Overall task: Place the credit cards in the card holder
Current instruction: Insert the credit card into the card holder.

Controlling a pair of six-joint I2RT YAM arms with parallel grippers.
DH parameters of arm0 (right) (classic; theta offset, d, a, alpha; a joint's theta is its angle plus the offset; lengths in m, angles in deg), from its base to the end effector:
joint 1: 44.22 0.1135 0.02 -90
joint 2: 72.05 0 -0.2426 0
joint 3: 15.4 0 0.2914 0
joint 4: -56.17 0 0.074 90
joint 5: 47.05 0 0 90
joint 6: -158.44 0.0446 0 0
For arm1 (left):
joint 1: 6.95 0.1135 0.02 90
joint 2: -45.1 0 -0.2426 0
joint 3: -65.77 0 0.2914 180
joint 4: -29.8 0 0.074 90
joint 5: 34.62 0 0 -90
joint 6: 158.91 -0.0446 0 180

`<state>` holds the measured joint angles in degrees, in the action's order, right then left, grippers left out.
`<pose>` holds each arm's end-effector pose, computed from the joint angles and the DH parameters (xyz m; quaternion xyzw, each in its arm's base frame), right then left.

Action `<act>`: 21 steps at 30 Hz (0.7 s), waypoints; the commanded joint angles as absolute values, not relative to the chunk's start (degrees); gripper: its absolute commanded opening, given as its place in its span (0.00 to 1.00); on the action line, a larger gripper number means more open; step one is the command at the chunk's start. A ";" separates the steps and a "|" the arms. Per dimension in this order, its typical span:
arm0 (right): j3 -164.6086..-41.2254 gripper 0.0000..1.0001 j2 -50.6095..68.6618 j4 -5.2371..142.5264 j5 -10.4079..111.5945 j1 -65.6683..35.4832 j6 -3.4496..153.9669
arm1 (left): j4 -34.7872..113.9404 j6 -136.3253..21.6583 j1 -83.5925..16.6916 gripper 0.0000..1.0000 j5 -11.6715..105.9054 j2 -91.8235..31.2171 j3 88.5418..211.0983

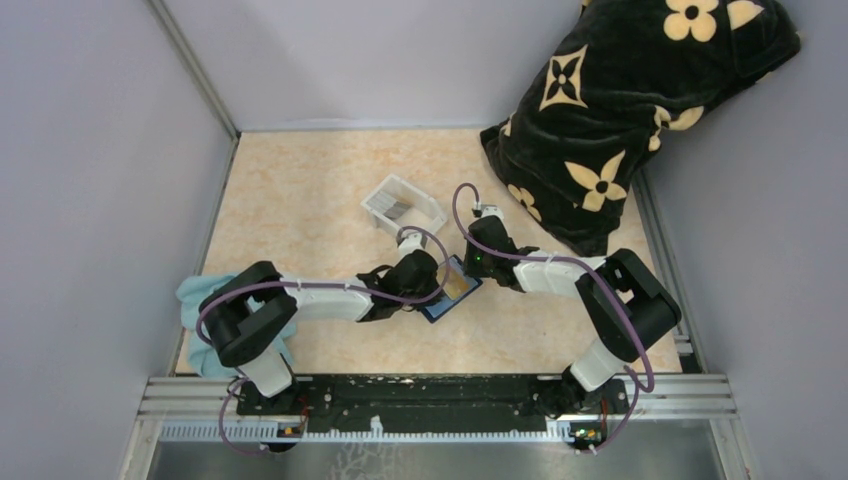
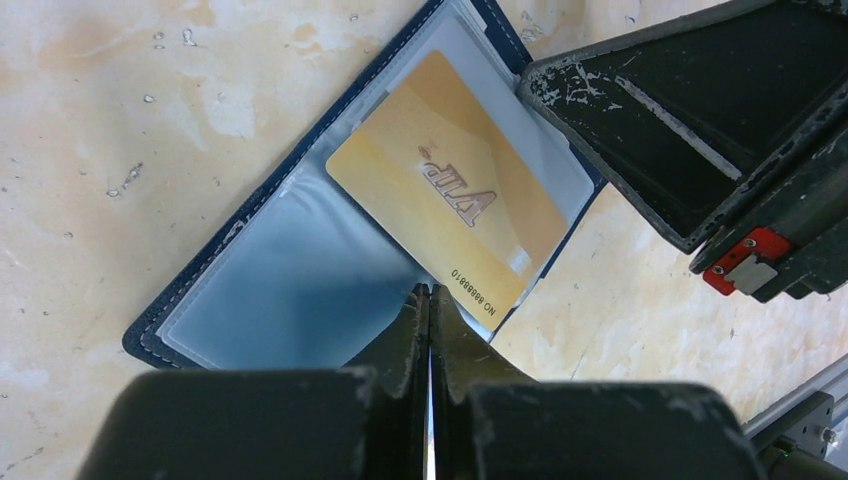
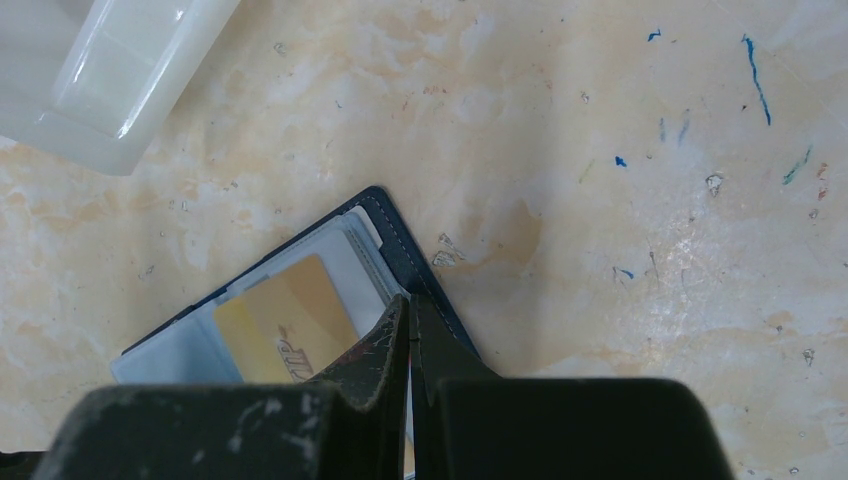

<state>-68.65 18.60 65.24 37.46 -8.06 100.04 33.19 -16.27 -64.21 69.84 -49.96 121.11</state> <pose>0.2736 0.1947 0.0933 -0.0192 0.9276 0.1695 0.3323 0.1992 -0.2893 0.0889 -0.0133 0.9114 -0.2568 0.3212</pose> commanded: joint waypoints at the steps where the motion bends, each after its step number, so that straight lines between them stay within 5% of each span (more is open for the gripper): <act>1: -67.82 0.00 20.75 70.60 38.16 -6.95 99.40 | 33.40 -16.55 -64.48 0.00 71.59 -51.41 123.32; 21: -68.02 0.00 20.79 70.92 38.14 -6.89 99.43 | 32.57 -16.99 -64.52 0.00 72.47 -53.27 125.92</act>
